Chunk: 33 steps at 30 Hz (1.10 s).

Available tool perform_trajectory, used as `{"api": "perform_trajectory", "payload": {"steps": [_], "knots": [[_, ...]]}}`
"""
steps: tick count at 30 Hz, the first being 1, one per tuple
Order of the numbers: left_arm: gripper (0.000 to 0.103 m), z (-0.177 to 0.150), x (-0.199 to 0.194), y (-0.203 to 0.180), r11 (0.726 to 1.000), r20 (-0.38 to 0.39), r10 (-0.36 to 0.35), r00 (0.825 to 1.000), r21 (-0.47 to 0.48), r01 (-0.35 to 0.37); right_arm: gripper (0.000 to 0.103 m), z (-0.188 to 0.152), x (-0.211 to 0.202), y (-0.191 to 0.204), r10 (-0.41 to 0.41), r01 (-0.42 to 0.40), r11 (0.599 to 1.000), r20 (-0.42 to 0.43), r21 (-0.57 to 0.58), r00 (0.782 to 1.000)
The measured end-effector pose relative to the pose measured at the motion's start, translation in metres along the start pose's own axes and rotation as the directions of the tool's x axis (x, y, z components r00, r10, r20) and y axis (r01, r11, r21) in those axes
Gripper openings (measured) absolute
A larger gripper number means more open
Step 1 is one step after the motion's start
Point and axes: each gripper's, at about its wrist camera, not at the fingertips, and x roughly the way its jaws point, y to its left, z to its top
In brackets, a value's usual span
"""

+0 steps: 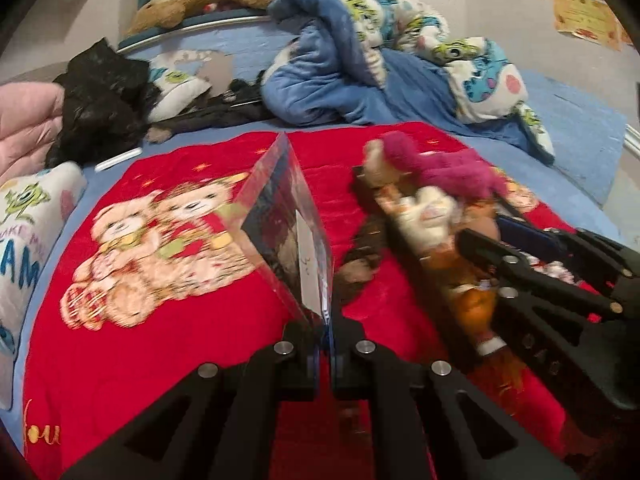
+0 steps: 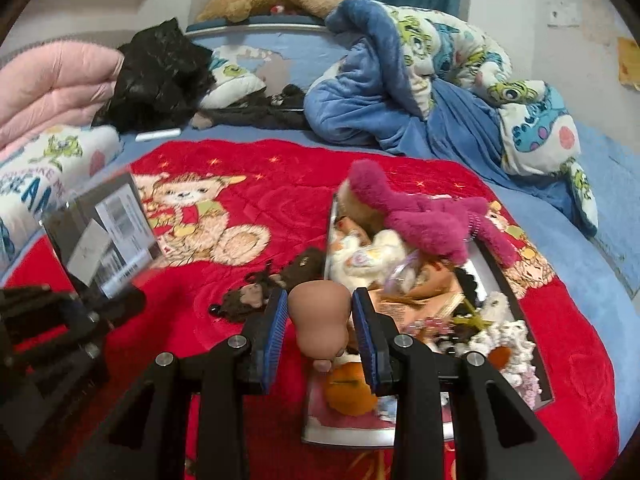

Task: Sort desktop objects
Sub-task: 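Carry the black packet over the tray with the left tool while the right tool carries the beige toy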

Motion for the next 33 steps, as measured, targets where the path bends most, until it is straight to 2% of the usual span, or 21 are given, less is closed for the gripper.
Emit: {"api": "perform_trajectory", "payload": {"steps": [7, 17, 23, 33], "knots": [[0.003, 0.013, 0.001, -0.058, 0.997, 0.007, -0.067, 0.998, 0.034, 0.067, 0.032, 0.0, -0.015, -0.053, -0.006, 0.005, 0.995, 0.015, 0.101, 1.0], [0.003, 0.016, 0.016, -0.133, 0.985, -0.012, -0.149, 0.989, 0.084, 0.15, 0.032, -0.017, -0.033, -0.137, -0.063, 0.058, 0.971, 0.012, 0.231, 0.998], [0.003, 0.016, 0.021, -0.149, 0.983, -0.024, -0.16, 0.987, 0.088, 0.162, 0.032, -0.02, -0.036, -0.154, -0.056, 0.048, 0.962, 0.019, 0.269, 0.998], [0.003, 0.023, 0.038, -0.141, 0.984, -0.025, -0.163, 0.986, 0.066, 0.165, 0.032, -0.017, -0.026, -0.154, -0.016, 0.01, 0.963, 0.021, 0.269, 1.0]]}}
